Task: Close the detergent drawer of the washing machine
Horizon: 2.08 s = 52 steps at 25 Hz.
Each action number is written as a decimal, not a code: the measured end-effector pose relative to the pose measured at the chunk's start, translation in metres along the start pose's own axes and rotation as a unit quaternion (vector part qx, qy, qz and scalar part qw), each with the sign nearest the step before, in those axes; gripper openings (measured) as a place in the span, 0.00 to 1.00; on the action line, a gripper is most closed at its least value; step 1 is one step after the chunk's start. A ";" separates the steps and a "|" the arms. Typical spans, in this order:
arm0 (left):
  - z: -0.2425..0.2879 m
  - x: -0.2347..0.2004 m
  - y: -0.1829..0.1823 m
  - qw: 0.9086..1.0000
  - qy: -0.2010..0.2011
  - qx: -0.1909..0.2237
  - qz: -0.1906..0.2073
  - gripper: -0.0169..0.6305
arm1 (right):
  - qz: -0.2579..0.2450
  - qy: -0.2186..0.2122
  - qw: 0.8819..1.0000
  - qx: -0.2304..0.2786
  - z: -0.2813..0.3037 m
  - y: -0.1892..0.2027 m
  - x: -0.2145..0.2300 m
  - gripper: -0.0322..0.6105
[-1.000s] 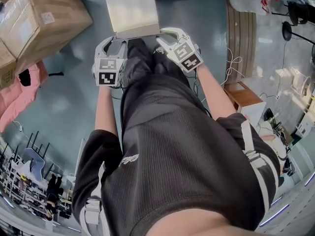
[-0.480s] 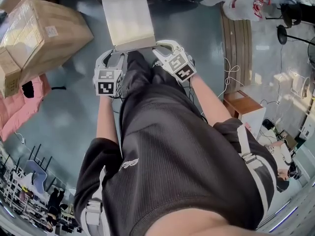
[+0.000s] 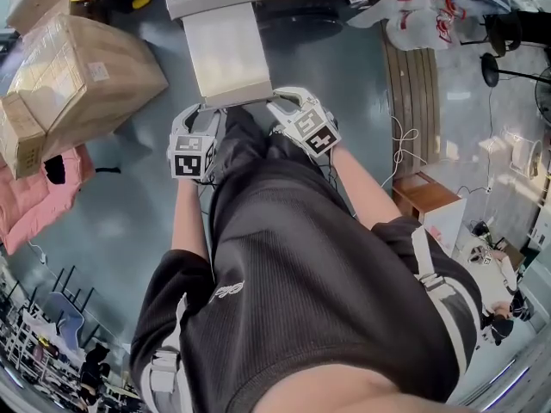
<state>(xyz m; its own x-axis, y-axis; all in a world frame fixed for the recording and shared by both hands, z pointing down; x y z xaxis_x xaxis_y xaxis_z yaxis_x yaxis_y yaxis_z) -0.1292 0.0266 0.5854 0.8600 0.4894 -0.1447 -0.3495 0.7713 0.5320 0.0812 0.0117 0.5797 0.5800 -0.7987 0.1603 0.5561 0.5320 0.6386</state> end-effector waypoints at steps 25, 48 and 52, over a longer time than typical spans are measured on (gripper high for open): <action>0.010 -0.017 -0.026 1.000 0.001 0.005 -0.006 0.34 | 0.005 0.022 1.000 0.001 0.009 -0.021 0.023 0.23; 0.016 -0.030 -0.042 1.000 0.006 0.002 -0.002 0.33 | 0.022 0.041 0.999 -0.002 0.017 -0.035 0.036 0.24; 0.018 -0.032 -0.045 1.000 0.006 -0.001 -0.001 0.33 | 0.022 0.042 0.999 -0.003 0.018 -0.037 0.040 0.24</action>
<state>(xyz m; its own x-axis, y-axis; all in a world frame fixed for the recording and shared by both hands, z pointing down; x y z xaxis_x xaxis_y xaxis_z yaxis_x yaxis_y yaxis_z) -0.1347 -0.0310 0.5811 0.8559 0.4930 -0.1562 -0.3483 0.7727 0.5307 0.0732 -0.0449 0.5757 0.6520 -0.7481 0.1234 0.5327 0.5678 0.6275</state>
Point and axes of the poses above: the fingertips, and each gripper's own axes: z forward along the fingers, x to its right, y out of its underside, the point moved 6 cm from there along -z, backward along the fingers, and after that the axes turned 7 degrees about -x, right-handed, at the moved point
